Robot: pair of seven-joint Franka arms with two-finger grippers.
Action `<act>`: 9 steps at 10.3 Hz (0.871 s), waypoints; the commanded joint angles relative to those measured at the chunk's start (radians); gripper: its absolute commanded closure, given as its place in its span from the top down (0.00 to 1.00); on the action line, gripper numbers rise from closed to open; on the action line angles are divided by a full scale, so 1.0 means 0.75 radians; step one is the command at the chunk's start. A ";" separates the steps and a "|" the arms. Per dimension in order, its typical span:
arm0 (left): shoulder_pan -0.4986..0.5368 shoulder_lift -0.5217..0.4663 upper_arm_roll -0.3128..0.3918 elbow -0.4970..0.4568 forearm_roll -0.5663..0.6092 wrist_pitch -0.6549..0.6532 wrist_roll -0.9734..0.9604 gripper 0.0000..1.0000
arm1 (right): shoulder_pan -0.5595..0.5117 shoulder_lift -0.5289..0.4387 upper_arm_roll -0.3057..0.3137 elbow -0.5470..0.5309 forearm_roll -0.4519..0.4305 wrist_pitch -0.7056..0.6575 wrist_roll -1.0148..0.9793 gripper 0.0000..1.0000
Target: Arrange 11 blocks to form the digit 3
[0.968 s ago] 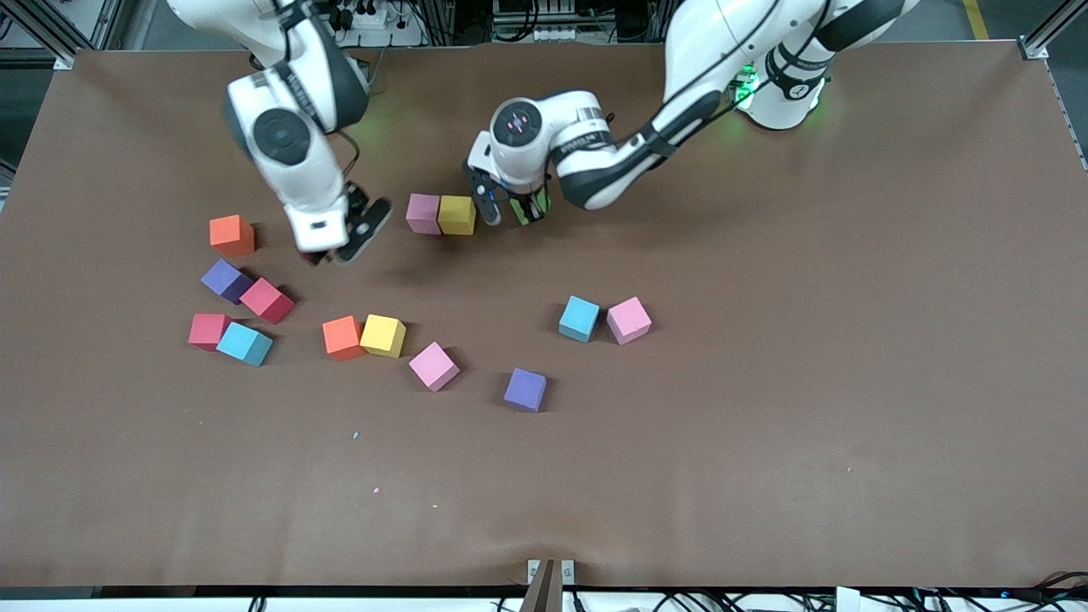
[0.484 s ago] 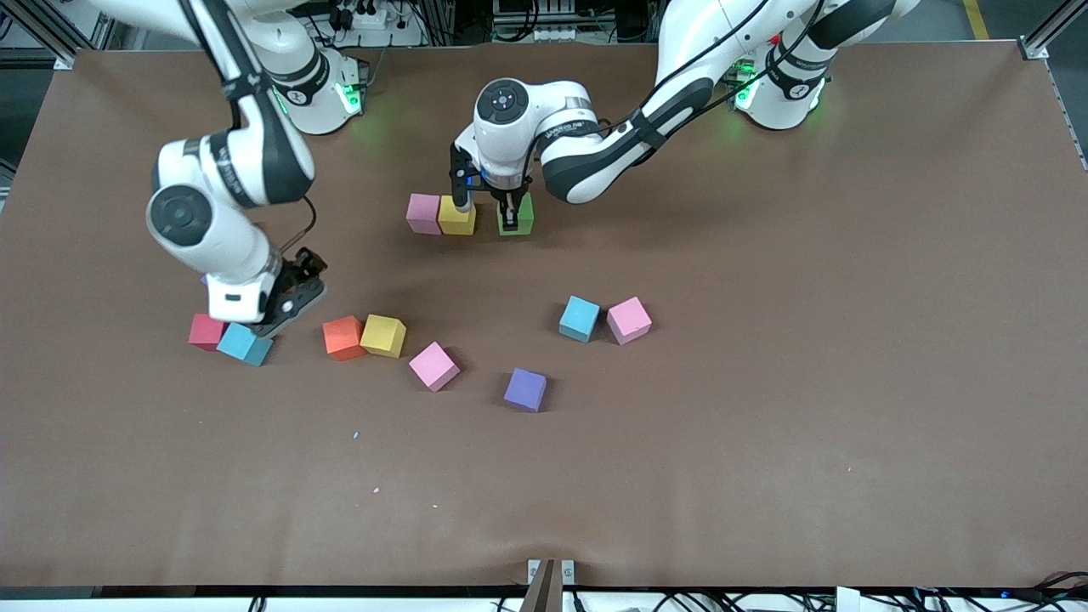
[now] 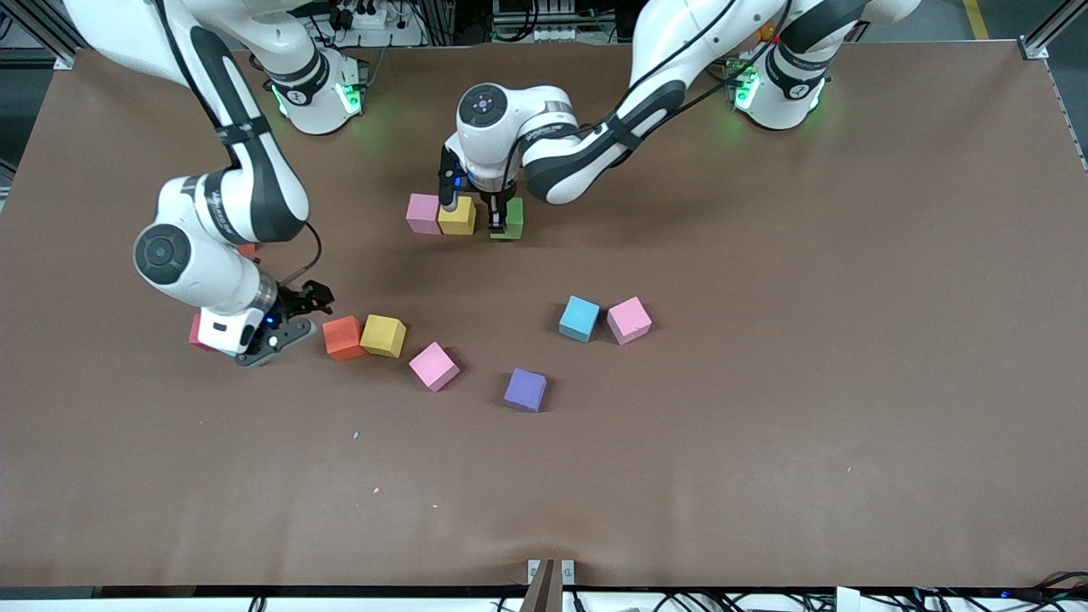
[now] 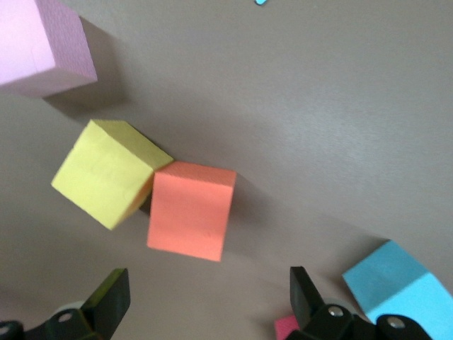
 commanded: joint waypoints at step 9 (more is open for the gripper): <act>-0.195 0.125 0.119 0.163 -0.038 -0.051 0.051 0.00 | 0.041 0.151 0.006 -0.018 0.027 0.125 0.354 1.00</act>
